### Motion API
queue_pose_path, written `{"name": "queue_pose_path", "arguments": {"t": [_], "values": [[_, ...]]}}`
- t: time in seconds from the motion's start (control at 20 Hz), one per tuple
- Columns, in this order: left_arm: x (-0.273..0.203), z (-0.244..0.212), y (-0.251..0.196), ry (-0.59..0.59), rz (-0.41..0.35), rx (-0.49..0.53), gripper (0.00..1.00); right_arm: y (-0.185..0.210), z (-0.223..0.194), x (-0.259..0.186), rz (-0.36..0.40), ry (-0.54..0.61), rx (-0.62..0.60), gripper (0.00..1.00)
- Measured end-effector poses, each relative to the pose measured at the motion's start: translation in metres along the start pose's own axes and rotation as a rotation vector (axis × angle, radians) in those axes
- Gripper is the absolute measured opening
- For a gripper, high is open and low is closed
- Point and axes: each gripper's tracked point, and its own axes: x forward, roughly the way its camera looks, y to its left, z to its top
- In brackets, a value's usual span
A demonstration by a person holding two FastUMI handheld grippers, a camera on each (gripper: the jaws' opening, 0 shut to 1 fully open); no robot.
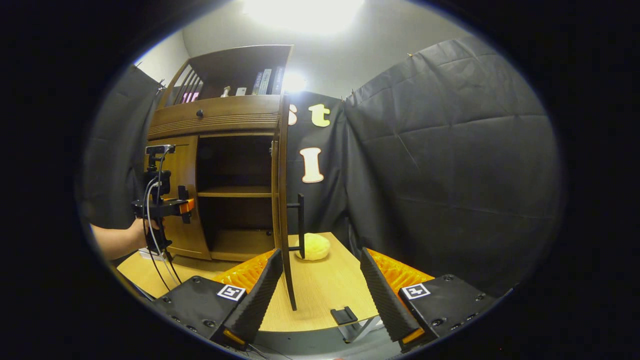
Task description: Open the right door of the double-door shoe cabinet with the right hand, and open the left door with the left hand.
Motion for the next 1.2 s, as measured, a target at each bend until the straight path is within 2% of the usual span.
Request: {"name": "queue_pose_path", "arguments": {"t": [0.05,0.1,0.25,0.3,0.35,0.45,0.55,0.8,1.2], "values": [[-0.003,-0.001,-0.001,-0.003,0.005,-0.003,0.8,0.0,-0.001,0.0,0.004,0.003,-0.003,0.97],[0.003,0.0,0.003,-0.022,0.025,-0.003,0.71,0.0,-0.001,0.001,0.006,0.007,-0.008,0.97],[0.007,-0.005,0.003,-0.013,0.021,-0.011,0.42,-0.003,0.001,0.002,0.008,0.003,-0.015,0.98],[-0.001,0.0,0.001,-0.001,0.017,-0.029,0.42,-0.002,0.0,0.004,0.013,0.001,-0.016,0.98],[0.015,-0.004,-0.001,0.0,0.024,-0.025,0.35,-0.001,0.0,0.006,0.019,0.002,-0.019,0.97],[0.009,-0.005,0.002,0.01,0.021,-0.015,0.21,0.001,0.0,0.007,0.032,0.005,-0.026,0.97],[0.002,-0.006,0.001,0.017,0.007,-0.039,0.18,0.008,0.004,0.01,0.056,0.0,-0.027,0.98],[-0.024,-0.007,0.004,0.033,-0.012,-0.034,0.18,0.022,0.01,0.019,0.109,-0.024,-0.036,0.97],[-0.071,-0.005,0.016,0.035,0.005,-0.052,0.18,0.044,0.011,0.03,0.184,-0.031,-0.03,0.98]]}}
